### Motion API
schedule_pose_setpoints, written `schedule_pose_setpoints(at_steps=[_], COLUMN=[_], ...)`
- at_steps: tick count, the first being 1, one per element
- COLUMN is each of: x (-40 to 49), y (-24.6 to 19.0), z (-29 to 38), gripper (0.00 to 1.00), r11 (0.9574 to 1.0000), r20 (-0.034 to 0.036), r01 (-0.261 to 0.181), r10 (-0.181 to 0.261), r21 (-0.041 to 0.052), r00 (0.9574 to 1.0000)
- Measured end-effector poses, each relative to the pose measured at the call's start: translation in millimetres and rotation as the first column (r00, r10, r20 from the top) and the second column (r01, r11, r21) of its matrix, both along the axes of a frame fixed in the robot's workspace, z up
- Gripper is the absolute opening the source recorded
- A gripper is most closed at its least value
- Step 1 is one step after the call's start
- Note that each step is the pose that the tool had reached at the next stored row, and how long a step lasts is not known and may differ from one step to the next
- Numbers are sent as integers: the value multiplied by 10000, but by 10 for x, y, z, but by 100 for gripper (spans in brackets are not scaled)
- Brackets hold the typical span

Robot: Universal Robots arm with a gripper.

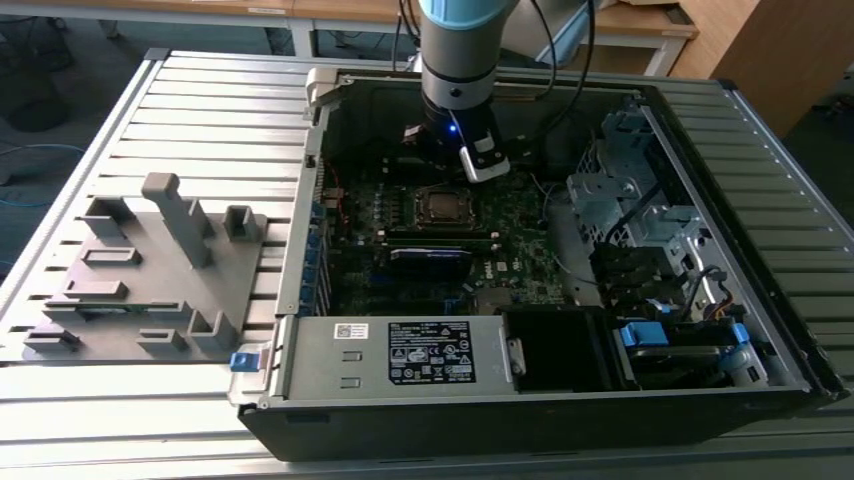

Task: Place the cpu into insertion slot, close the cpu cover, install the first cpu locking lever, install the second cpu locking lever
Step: 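Install the first cpu locking lever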

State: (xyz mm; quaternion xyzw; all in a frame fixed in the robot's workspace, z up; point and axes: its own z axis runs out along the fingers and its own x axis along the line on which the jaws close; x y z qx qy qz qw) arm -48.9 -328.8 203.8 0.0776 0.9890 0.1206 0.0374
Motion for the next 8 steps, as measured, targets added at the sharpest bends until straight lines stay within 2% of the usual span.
schedule_pose_setpoints(at_steps=[8], x=[0], y=[1], z=[-10], gripper=[10], r11=[10000], r20=[8], r01=[0], r10=[0], r21=[4], r00=[10000])
